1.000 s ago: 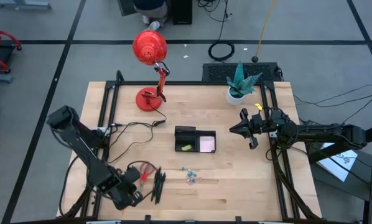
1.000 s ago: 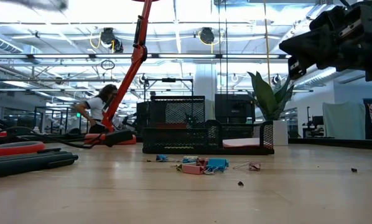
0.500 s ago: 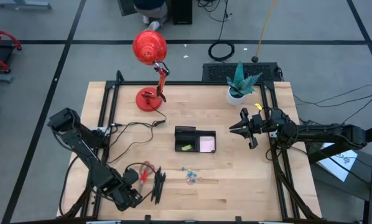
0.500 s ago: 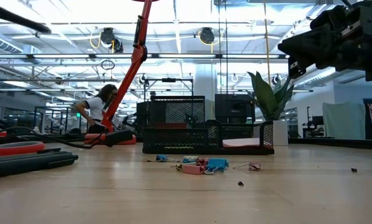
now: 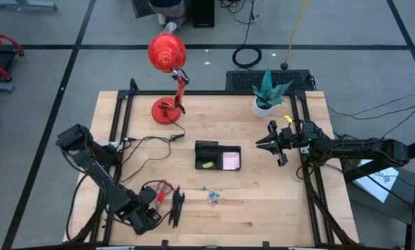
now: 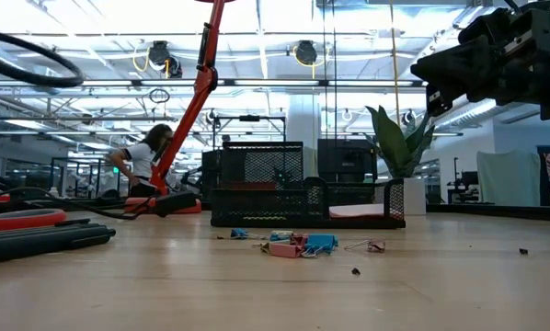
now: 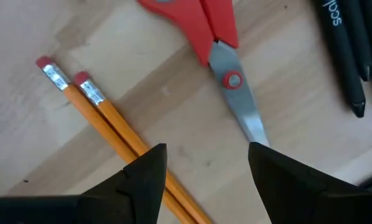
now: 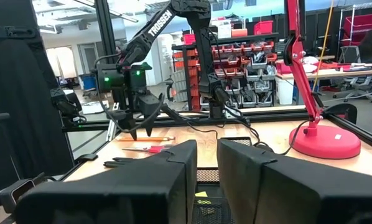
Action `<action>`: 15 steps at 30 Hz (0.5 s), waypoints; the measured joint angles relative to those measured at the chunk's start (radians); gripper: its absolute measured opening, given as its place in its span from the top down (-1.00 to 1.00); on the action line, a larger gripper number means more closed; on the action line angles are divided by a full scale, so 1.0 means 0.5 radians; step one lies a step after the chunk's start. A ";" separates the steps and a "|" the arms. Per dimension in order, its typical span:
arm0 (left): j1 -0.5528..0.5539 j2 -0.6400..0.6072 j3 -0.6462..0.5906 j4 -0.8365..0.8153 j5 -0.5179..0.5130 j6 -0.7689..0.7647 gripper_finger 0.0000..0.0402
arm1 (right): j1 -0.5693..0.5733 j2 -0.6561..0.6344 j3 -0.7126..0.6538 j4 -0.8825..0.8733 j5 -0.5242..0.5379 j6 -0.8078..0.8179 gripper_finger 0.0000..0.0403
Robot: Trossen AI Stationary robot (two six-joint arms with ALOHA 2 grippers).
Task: Pick and place office supplies into organizer
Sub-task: Put the orange pencil into the black desk organizer
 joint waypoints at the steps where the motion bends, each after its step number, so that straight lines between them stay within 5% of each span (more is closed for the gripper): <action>1: -0.001 0.008 0.000 -0.001 0.019 -0.001 -0.17 | 0.000 0.000 0.000 0.000 0.000 0.000 0.71; 15: -0.002 0.014 -0.002 -0.085 0.024 -0.038 -0.17 | 0.000 -0.001 0.000 -0.005 0.000 0.001 0.71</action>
